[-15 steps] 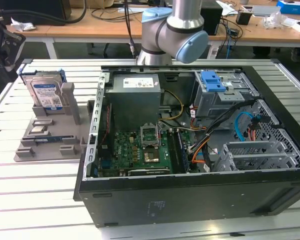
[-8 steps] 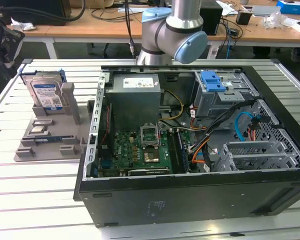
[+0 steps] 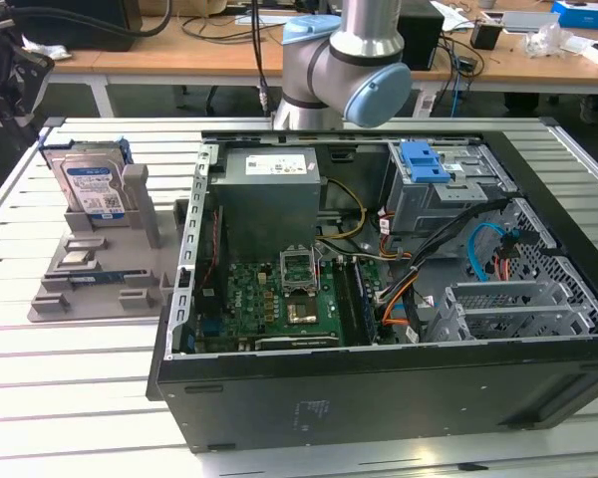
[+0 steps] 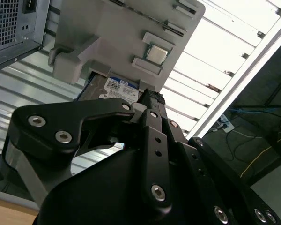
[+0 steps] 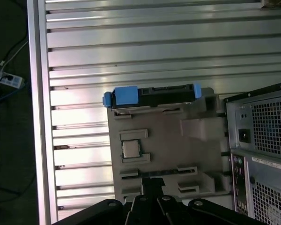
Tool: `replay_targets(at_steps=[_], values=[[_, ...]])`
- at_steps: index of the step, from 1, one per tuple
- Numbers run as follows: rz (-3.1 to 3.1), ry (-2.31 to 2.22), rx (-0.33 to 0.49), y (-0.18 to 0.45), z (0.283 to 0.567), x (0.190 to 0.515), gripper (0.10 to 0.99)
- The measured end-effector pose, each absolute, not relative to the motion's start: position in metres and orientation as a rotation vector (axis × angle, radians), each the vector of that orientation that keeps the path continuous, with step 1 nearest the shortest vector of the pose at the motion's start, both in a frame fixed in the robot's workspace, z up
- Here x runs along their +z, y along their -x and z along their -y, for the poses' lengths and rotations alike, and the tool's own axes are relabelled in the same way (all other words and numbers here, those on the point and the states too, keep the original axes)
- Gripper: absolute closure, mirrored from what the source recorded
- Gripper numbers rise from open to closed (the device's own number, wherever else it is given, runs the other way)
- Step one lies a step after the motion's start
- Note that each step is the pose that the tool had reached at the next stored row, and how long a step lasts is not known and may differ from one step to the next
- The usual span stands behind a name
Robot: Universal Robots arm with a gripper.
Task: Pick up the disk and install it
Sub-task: 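Reach for the disk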
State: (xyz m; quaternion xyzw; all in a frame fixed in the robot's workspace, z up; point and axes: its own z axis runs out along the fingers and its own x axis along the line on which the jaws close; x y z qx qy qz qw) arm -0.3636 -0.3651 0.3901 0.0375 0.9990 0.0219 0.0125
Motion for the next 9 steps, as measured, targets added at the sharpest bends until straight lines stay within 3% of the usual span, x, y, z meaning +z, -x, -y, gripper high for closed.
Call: replay_targets(at_steps=[9], values=[[-3.114, -0.116, 0.068, 0.366, 0.350, 0.389, 0.980]])
